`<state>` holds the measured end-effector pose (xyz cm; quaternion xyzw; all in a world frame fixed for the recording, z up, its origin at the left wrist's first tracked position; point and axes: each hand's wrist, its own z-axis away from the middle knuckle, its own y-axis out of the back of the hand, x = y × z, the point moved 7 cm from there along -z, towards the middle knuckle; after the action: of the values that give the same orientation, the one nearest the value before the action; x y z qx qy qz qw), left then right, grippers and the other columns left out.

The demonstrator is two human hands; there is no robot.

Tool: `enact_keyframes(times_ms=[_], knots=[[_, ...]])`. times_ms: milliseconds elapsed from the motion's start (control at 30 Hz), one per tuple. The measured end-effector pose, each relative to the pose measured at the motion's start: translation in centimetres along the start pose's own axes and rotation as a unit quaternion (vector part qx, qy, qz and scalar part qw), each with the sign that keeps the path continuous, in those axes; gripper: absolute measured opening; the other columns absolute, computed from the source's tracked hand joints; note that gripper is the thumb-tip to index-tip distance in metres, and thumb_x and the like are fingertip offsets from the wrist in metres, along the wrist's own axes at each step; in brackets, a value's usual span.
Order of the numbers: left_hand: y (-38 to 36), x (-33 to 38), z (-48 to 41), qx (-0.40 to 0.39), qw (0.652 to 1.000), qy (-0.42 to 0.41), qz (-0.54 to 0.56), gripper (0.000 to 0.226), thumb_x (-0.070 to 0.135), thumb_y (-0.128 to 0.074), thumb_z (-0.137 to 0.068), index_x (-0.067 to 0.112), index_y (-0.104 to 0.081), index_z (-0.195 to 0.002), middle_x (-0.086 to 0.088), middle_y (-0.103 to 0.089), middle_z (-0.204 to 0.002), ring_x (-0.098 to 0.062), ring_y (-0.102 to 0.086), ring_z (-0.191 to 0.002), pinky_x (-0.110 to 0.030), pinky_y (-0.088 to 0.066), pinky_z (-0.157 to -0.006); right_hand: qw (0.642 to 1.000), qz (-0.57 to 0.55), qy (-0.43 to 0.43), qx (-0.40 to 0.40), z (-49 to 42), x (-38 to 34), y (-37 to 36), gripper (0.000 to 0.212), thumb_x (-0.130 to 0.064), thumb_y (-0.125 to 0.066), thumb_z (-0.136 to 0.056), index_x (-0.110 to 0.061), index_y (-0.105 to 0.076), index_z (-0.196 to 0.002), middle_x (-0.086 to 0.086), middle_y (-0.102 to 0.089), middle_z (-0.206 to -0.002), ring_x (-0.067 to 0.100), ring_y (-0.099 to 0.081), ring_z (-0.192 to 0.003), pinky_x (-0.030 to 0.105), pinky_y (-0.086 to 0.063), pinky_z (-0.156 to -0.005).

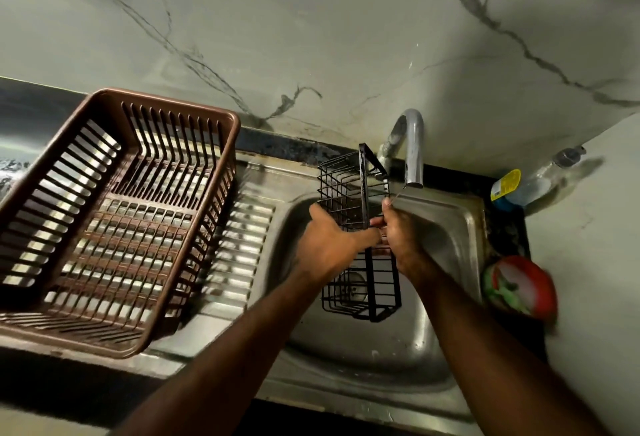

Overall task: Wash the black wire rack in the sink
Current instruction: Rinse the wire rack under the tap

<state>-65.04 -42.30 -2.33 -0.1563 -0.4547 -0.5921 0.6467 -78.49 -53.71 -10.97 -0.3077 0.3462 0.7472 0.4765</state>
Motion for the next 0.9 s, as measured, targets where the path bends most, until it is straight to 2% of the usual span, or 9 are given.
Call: enact_keyframes(times_ms=[100, 167, 233, 300, 433, 533, 633, 800, 900], knots=[[0.3, -0.5, 0.1, -0.03, 0.999, 0.009, -0.003, 0.117, 0.067, -0.081, -0.055, 0.013, -0.027, -0.144, 0.0, -0.051, -0.127, -0.02, -0.054, -0.11, -0.039, -0.052, -0.089, 1.0, 0.011, -0.011, -0.02, -0.3, 0.1, 0.0, 0.04, -0.041, -0.041, -0.106, -0.011, -0.064, -0.097, 0.007, -0.071, -0.075, 0.02, -0.067, -0.068, 0.036, -0.056, -0.07], [0.8, -0.9, 0.1, -0.053, 0.998, 0.015, 0.013, 0.13, 0.07, -0.075, -0.042, 0.014, -0.028, -0.149, -0.005, -0.054, -0.139, -0.023, -0.057, -0.116, -0.045, -0.054, -0.097, 0.999, 0.033, -0.015, -0.027, -1.3, -0.1, 0.6, 0.031, -0.028, -0.042, -0.105, -0.005, -0.061, -0.111, 0.015, -0.073, -0.09, 0.021, -0.068, -0.073, 0.033, -0.055, -0.07], [1.1, -1.1, 0.4, -0.077, 0.997, 0.017, 0.02, 0.131, 0.067, -0.076, -0.043, 0.017, -0.026, -0.154, -0.007, -0.05, -0.147, -0.024, -0.055, -0.122, -0.045, -0.052, -0.1, 0.997, 0.039, -0.041, -0.045, -2.1, -0.3, 1.1, 0.023, -0.007, -0.044, -0.096, 0.002, -0.061, -0.109, 0.021, -0.073, -0.102, 0.026, -0.073, -0.08, 0.033, -0.055, -0.068], [0.9, -1.3, 0.5, -0.094, 0.995, 0.021, 0.029, 0.128, 0.061, -0.078, -0.048, 0.019, -0.024, -0.157, -0.008, -0.046, -0.152, -0.025, -0.052, -0.126, -0.045, -0.05, -0.102, 0.994, 0.005, -0.076, -0.074, -2.7, -0.3, 1.2, 0.031, 0.009, -0.039, -0.084, 0.006, -0.06, -0.107, 0.025, -0.072, -0.109, 0.032, -0.074, -0.089, 0.039, -0.059, -0.078], [0.9, -0.6, 0.2, -0.071, 0.997, 0.014, 0.038, 0.118, 0.057, -0.082, -0.055, 0.017, -0.029, -0.153, -0.006, -0.05, -0.147, -0.024, -0.055, -0.121, -0.047, -0.051, -0.101, 0.988, -0.06, -0.1, -0.105, -3.5, -1.1, 1.0, 0.028, 0.008, -0.041, -0.089, 0.0, -0.061, -0.106, 0.018, -0.076, -0.099, 0.029, -0.075, -0.088, 0.041, -0.057, -0.09], [1.3, 0.3, -0.3, -0.034, 0.998, 0.001, 0.045, 0.107, 0.047, -0.083, -0.069, 0.011, -0.029, -0.154, -0.011, -0.047, -0.15, -0.018, -0.049, -0.121, -0.045, -0.049, -0.103, 0.991, -0.033, -0.079, -0.1, -4.0, -2.0, 0.5, 0.022, 0.0, -0.048, -0.098, -0.011, -0.062, -0.111, 0.007, -0.078, -0.082, 0.021, -0.076, -0.073, 0.04, -0.057, -0.083], [1.2, 0.7, -1.1, -0.02, 0.999, -0.009, 0.026, 0.104, 0.041, -0.082, -0.075, 0.009, -0.024, -0.156, -0.014, -0.04, -0.156, -0.017, -0.043, -0.116, -0.042, -0.049, -0.1, 0.996, -0.01, -0.061, -0.057, -4.5, -2.6, 0.2, 0.014, 0.0, -0.058, -0.097, -0.01, -0.066, -0.095, 0.001, -0.075, -0.066, 0.013, -0.073, -0.059, 0.03, -0.059, -0.059], [0.8, 1.4, -1.3, -0.014, 1.0, -0.024, -0.007, 0.105, 0.045, -0.082, -0.074, 0.011, -0.025, -0.156, -0.014, -0.043, -0.153, -0.017, -0.045, -0.112, -0.034, -0.046, -0.085, 0.998, -0.032, -0.054, 0.03, -5.6, -2.5, 0.4, 0.011, 0.001, -0.078, -0.08, -0.006, -0.069, -0.082, 0.012, -0.075, -0.077, 0.014, -0.071, -0.054, 0.026, -0.056, -0.051], [1.0, 1.2, -1.5, -0.006, 1.0, -0.02, -0.006, 0.105, 0.045, -0.081, -0.075, 0.01, -0.025, -0.155, -0.014, -0.044, -0.152, -0.02, -0.048, -0.116, -0.034, -0.046, -0.084, 0.998, -0.015, -0.039, 0.04, -5.5, -2.5, 0.2, 0.014, 0.002, -0.078, -0.078, -0.006, -0.067, -0.079, 0.007, -0.072, -0.066, 0.012, -0.068, -0.048, 0.023, -0.054, -0.046]])
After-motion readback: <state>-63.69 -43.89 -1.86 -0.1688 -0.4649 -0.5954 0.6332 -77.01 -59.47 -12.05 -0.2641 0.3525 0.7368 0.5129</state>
